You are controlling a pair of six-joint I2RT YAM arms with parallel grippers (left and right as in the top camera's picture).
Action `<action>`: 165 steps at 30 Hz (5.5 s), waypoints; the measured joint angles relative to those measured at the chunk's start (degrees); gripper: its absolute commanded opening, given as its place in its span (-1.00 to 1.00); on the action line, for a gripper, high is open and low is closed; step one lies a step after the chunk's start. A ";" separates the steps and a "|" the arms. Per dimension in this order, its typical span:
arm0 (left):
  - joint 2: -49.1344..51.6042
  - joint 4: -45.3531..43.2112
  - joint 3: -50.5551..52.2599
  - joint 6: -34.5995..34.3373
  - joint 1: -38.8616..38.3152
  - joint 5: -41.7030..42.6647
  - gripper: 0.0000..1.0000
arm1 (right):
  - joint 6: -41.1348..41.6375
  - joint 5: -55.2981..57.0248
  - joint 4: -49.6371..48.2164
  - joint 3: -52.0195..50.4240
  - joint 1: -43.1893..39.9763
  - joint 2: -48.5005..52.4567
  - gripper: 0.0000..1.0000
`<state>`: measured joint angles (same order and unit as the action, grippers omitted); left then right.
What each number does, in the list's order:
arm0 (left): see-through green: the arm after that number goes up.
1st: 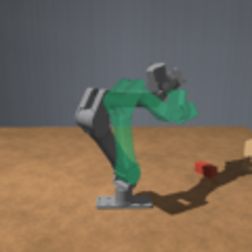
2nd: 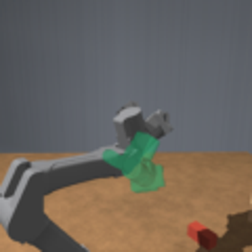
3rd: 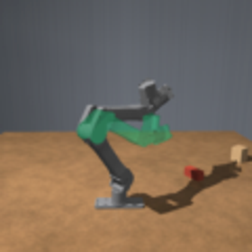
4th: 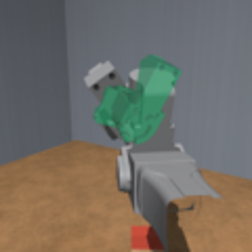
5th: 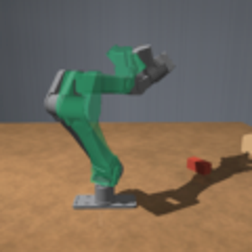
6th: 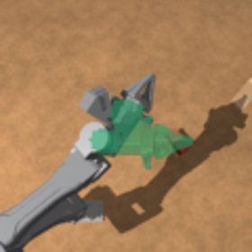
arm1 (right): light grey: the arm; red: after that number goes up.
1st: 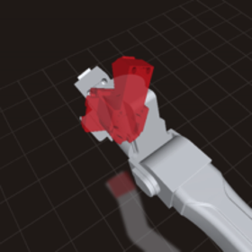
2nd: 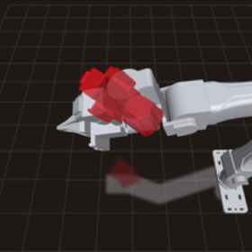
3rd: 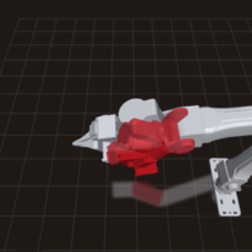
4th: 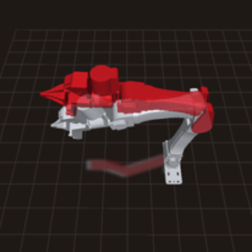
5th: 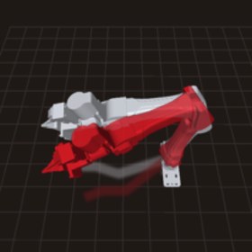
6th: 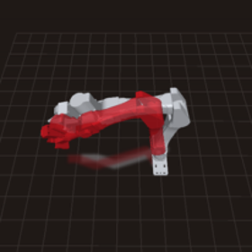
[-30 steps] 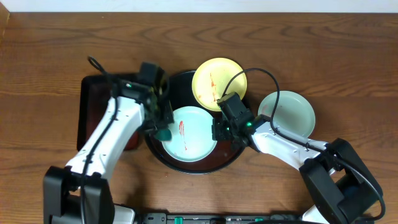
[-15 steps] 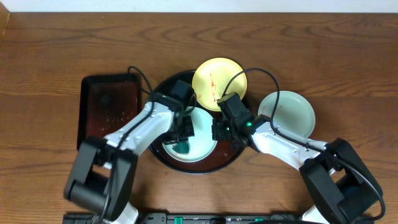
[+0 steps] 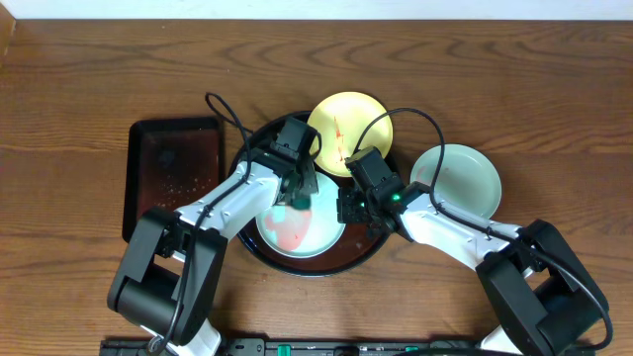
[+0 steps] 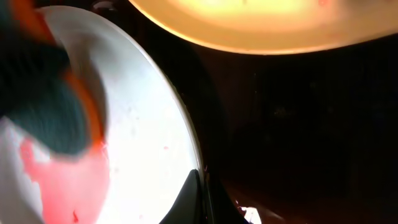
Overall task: Clean dirty plates on tray and stack at the side
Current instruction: 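Scrub the second light-blue plate with the sponge in the left gripper, then move the left gripper with the sponge back over the black tray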
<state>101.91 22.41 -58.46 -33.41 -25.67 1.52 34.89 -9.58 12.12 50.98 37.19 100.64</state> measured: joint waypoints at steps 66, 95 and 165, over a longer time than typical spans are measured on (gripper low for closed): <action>0.00 8.79 -0.28 8.41 -1.51 15.39 -0.86 | -0.02 0.44 0.07 0.00 0.00 0.00 -0.98; -0.02 -8.61 1.90 3.21 -1.84 -15.89 -0.85 | 0.00 0.46 0.00 0.00 0.00 0.00 -0.98; -18.32 7.61 1.60 9.70 11.47 12.35 -0.85 | 0.00 0.79 1.22 0.09 0.00 0.00 -0.97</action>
<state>83.59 30.02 -56.86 -23.70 -14.20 13.87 34.89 -8.80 13.34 51.07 37.19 100.64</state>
